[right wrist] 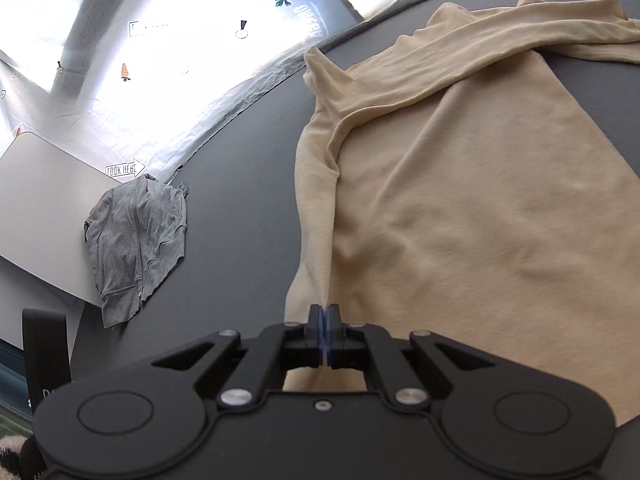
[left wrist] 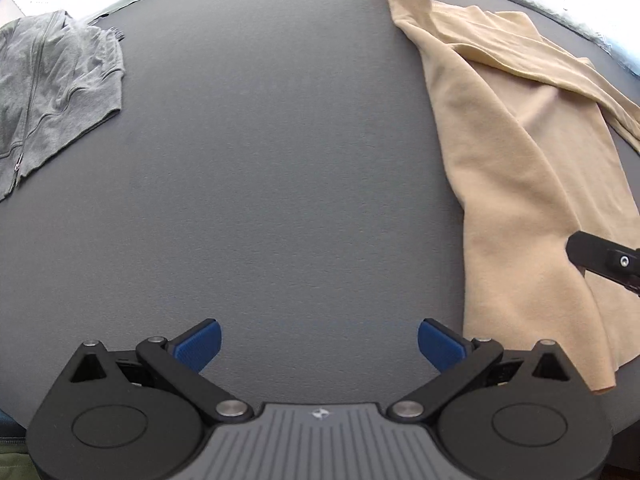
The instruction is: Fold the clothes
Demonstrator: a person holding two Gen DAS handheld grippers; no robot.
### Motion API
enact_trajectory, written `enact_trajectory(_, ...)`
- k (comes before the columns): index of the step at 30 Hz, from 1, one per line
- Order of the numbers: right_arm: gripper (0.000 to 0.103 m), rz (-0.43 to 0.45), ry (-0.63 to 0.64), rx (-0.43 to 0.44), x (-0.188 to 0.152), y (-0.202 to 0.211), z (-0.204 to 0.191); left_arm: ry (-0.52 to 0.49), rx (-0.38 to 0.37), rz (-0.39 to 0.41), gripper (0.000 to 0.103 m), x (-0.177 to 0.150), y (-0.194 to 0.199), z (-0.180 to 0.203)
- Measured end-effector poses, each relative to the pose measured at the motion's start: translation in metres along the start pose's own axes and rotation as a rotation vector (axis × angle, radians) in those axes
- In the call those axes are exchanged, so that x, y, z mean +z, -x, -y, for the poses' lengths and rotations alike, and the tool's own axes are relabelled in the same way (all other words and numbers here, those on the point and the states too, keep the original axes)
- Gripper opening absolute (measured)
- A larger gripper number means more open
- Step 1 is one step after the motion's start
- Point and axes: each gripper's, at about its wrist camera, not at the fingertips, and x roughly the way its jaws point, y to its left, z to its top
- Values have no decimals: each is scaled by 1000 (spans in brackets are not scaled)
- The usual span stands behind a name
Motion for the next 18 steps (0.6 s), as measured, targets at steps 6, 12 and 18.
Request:
enact_trajectory(6,2,-52,72,-70,2,-5,29,-40,33,-28,103,-11,-12,40)
enact_trajectory(12,4,-132,194,-84,6,-17,32,65,21,-60,103,-9,-17,35)
enact_trajectory(18,16,-66,165,-76,37,6,46,128,56,-24,103,11,-9,24)
